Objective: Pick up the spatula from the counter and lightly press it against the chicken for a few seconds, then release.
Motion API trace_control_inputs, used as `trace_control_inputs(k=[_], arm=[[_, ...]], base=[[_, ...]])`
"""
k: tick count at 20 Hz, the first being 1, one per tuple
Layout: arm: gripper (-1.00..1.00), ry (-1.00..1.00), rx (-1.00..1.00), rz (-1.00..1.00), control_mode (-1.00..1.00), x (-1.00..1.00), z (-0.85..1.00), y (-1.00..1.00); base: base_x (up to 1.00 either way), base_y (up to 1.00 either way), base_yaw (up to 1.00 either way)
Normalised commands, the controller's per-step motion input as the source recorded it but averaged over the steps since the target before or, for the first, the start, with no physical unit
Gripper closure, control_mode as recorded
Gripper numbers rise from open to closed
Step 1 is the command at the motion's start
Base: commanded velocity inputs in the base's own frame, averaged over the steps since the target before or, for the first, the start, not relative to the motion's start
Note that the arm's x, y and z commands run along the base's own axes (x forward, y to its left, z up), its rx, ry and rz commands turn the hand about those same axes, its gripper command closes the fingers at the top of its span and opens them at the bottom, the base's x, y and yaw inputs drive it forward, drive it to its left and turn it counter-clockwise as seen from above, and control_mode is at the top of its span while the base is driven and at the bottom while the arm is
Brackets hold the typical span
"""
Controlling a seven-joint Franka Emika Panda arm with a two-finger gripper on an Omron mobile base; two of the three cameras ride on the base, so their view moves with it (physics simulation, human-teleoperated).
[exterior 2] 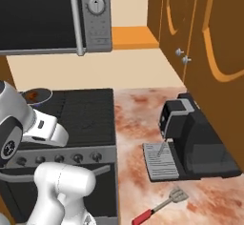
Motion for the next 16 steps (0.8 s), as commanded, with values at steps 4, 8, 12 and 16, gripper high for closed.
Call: trace_control_inputs(k=[4, 8, 12, 16], arm=[[-1.00, 0.00, 0.00, 0.00, 1.00, 0.00, 0.00, 0.00], [-1.00, 0.00, 0.00, 0.00, 1.00, 0.00, 0.00, 0.00], [-1.00, 0.00, 0.00, 0.00, 1.00, 0.00, 0.00, 0.00], [-1.00, 0.00, 0.00, 0.00, 1.00, 0.00, 0.00, 0.00]], base=[[-0.26, -0.18, -0.29], [-0.31, -0.26, -0.34], [-0.38, -0.39, -0.38], [-0.40, -0.47, -0.38]])
